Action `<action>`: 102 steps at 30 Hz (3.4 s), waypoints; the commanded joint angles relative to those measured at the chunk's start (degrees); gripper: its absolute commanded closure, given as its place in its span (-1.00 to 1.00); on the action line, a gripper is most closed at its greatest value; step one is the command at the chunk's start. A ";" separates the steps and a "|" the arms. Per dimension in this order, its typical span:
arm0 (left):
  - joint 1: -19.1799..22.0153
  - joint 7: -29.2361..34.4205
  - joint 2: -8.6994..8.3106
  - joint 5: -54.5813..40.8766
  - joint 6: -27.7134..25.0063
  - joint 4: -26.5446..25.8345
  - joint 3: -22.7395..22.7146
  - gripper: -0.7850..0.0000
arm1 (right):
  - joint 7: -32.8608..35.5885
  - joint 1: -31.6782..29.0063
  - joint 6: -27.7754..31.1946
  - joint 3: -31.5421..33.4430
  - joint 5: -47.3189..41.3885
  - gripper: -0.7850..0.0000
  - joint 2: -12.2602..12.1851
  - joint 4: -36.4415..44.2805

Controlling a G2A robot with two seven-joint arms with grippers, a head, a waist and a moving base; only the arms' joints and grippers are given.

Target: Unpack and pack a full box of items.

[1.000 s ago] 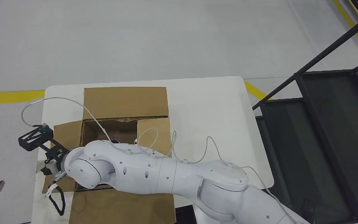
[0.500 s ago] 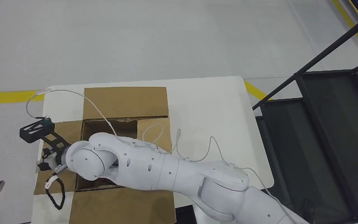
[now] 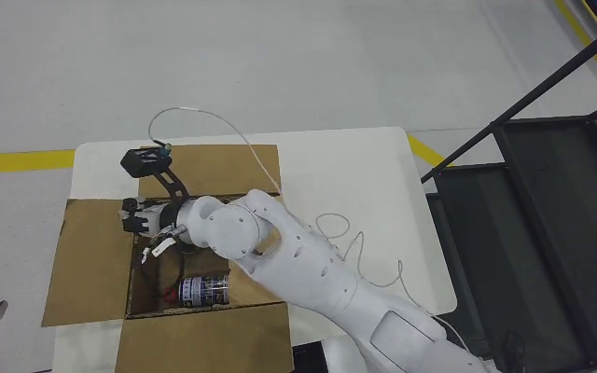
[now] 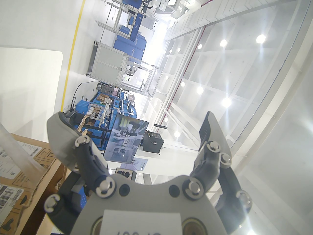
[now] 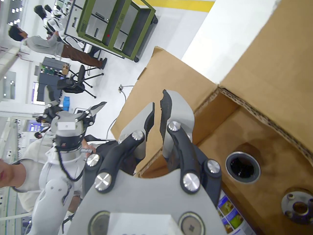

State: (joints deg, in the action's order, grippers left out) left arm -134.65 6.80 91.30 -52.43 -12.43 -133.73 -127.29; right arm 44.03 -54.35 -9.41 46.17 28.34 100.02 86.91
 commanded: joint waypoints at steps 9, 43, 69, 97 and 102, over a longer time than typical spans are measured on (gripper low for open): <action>0.00 0.00 0.00 0.00 0.00 0.00 0.00 -1.00 | 10.06 -17.82 7.88 18.32 5.02 -1.00 -6.18 19.50; 27.53 39.99 -8.62 58.22 19.92 -0.91 25.57 -1.00 | 17.90 -34.10 45.23 48.33 -44.37 -1.00 -13.85 14.37; 23.77 39.79 -10.60 75.79 9.31 -0.91 35.85 -1.00 | 17.90 -34.10 45.23 48.33 -44.37 -1.00 -13.85 14.37; 30.80 52.13 -13.88 76.05 3.13 8.47 37.87 -1.00 | 9.17 -34.89 44.12 51.69 -43.37 -1.00 -15.07 15.04; 30.71 51.04 -14.32 74.59 3.08 9.35 38.38 -0.32 | 9.17 -34.89 44.12 51.69 -43.37 -1.00 -15.07 15.04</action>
State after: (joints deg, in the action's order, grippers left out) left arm -103.96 58.05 77.09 22.50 -9.27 -124.48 -88.82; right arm 53.21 -89.24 34.70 97.85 -15.03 84.95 101.96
